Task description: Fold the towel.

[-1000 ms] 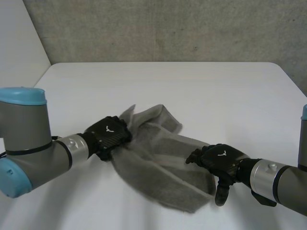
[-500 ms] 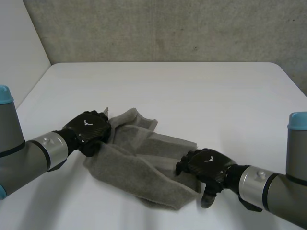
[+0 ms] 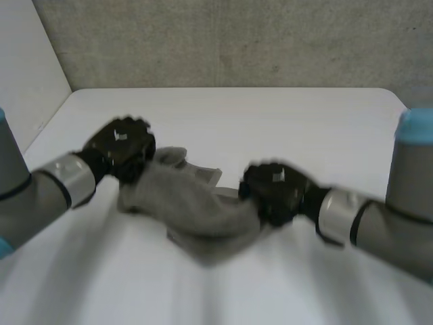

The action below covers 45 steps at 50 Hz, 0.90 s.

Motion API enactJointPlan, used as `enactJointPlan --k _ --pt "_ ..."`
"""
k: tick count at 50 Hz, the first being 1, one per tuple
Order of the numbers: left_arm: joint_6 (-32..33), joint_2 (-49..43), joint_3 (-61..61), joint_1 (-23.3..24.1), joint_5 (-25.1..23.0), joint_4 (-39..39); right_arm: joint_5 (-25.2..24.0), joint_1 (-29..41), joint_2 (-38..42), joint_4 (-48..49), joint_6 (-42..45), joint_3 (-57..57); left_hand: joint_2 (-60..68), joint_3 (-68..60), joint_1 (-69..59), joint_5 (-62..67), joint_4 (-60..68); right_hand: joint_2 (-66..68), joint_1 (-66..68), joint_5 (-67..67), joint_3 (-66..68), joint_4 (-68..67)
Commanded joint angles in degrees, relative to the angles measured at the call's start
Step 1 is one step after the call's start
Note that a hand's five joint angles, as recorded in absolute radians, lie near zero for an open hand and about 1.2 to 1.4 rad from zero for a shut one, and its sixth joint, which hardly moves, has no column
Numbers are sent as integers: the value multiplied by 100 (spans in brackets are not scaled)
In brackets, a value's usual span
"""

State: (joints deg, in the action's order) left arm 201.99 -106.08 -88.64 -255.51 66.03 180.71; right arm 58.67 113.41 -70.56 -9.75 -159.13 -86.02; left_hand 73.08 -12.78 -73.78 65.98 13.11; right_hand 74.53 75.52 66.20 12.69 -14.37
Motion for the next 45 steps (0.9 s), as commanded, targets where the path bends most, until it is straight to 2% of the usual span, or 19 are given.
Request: enactJointPlan --k 1,5,9,14,18,19,21,24,28,29,30,31,32,33,34,35,36,37,45 --pt "-1083 17 1473 107 490 158 698 23 -458 377 -311 1808 692 278 -622 402 -311 547 448 380 -269 437" --pt "-1793 428 1728 107 569 709 1023 5 -993 1569 -828 1747 692 278 -622 402 -311 547 448 380 -269 437" --pt "-2085 923 1279 10 560 1274 892 5 -1170 1599 -856 1351 692 278 -622 402 -311 547 448 380 -269 437" --pt "-2226 1265 -158 -34 438 2011 523 5 -1170 1327 -381 613 692 278 -622 402 -311 547 448 380 -269 437" --pt "-2147 1309 -967 -25 254 2074 163 -4 -1127 1073 940 -298 692 278 -622 402 -311 547 448 380 -269 437" --pt "-2060 1318 -1310 -16 122 2083 162 -4 -1126 1072 946 -301 692 278 -622 402 -311 547 448 380 -269 437" --pt "-1928 1292 -1609 -33 16 2074 127 -4 -1004 766 2004 -774 692 278 -622 402 -311 547 448 380 -269 437" --pt "-1586 1196 -2102 -16 -64 2065 180 -4 -855 405 2954 -1126 692 278 -622 402 -311 547 448 380 -269 437" --pt "-1127 958 -2359 19 -29 2030 197 5 -784 89 3362 -1259 692 278 -622 402 -311 547 448 380 -269 437" --pt "-936 836 -2377 36 -20 1978 197 -3 -758 0 3267 -1242 692 278 -622 402 -311 -696 -795 -863 -269 437" --pt "-760 765 -2368 45 6 1899 197 -4 -757 -1 3266 -1242 692 278 -622 402 -311 -708 -808 -875 -269 437" --pt "-758 764 -2368 45 7 1898 206 5 -749 -1 3075 -1216 692 278 -622 402 -311 -4389 -4488 -4556 -269 437" --pt "-653 747 -2333 37 68 1768 206 -3 -749 34 2803 -1172 692 278 -622 402 -311 -6453 -6552 -6620 -269 437" --pt "-583 747 -2290 28 164 1653 206 -4 -749 35 2800 -1171 -538 278 608 -829 -311 -6453 -6552 -6620 -269 437" --pt "-582 747 -2289 28 165 1652 206 -4 -757 61 2487 -1102 -550 278 620 -841 -311 -6453 -6552 -6620 -269 437" --pt "-556 764 -2219 19 226 1565 206 -4 -757 61 2484 -1101 -2649 278 2719 -2939 -311 -6453 -6552 -6620 -269 437" --pt "-556 764 -2219 19 226 1564 189 -4 -757 78 2179 -1040 -2670 278 2740 -2960 -311 -6453 -6552 -6620 -269 437" --pt "-547 782 -2132 45 279 1494 171 -4 -766 96 1889 -996 -3902 278 3972 -4193 -311 -6453 -6552 -6620 -269 437" --pt "-547 1019 -1762 89 288 1161 232 -170 -757 158 851 -961 -4637 278 4707 -4928 -311 -6453 -6552 -6620 -269 437"
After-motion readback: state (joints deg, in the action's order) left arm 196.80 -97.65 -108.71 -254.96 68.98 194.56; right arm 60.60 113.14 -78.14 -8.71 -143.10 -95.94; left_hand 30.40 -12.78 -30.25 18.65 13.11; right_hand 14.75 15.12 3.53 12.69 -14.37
